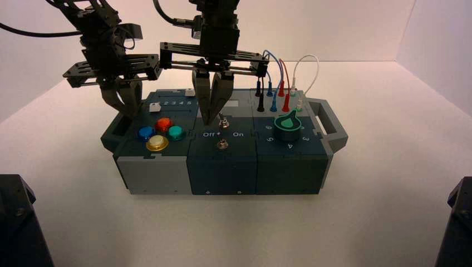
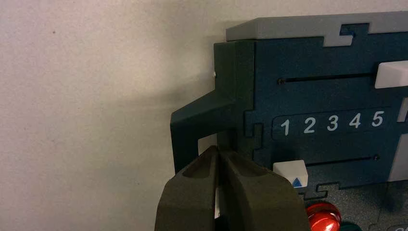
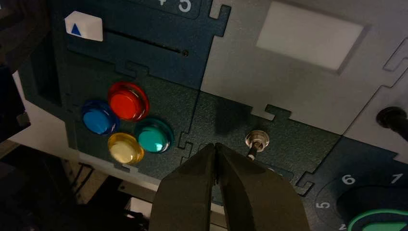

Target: Flip the top switch on with the right gripper.

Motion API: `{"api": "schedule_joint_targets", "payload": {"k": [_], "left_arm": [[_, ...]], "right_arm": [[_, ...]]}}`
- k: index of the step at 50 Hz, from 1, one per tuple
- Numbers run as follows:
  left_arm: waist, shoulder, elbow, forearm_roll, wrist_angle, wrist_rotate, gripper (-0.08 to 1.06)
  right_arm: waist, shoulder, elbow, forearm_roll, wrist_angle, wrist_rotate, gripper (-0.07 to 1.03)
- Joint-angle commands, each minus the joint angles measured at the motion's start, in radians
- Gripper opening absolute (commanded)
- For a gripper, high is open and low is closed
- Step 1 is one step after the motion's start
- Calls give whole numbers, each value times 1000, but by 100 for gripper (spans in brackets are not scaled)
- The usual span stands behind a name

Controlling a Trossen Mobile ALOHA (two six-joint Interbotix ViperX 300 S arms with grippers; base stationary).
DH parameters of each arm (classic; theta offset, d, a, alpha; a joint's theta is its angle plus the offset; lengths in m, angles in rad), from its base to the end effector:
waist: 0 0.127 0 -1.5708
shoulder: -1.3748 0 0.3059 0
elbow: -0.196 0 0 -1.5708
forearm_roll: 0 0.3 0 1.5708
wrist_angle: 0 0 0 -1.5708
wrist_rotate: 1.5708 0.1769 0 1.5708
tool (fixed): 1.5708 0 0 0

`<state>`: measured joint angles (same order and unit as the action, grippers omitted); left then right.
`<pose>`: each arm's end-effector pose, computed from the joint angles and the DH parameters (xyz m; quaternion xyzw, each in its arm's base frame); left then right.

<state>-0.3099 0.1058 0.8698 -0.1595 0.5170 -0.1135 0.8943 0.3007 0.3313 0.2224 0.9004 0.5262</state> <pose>0.2566 -0.0967 -0.0051 -0.0134 0.6849 -0.0563 0.7263 0.2245 0.3284 0.0447 -0.0257 0.7299 0.1379 0.6690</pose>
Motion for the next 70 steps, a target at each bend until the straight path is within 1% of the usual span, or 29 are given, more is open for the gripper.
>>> {"api": "schedule_joint_targets", "payload": {"k": [1, 29, 37, 51, 61, 70], "left_arm": [[-15, 72, 9, 9, -21, 34, -3], [-14, 72, 8, 9, -21, 35, -3], [-14, 72, 9, 9, -20, 37, -3], [-14, 72, 8, 9, -20, 37, -3], [-14, 75, 6, 9, -17, 38, -3], [-14, 77, 6, 9, -15, 38, -3]], "right_arm": [[-2, -18, -29, -15, 0, 12, -2], [-3, 5, -29, -71, 6, 11, -2], [-11, 2, -29, -72, 8, 11, -2], [-29, -12, -23, -89, 18, 11, -2], [-37, -20, -8, -98, 21, 12, -2], [-46, -38, 32, -112, 21, 12, -2]]}}
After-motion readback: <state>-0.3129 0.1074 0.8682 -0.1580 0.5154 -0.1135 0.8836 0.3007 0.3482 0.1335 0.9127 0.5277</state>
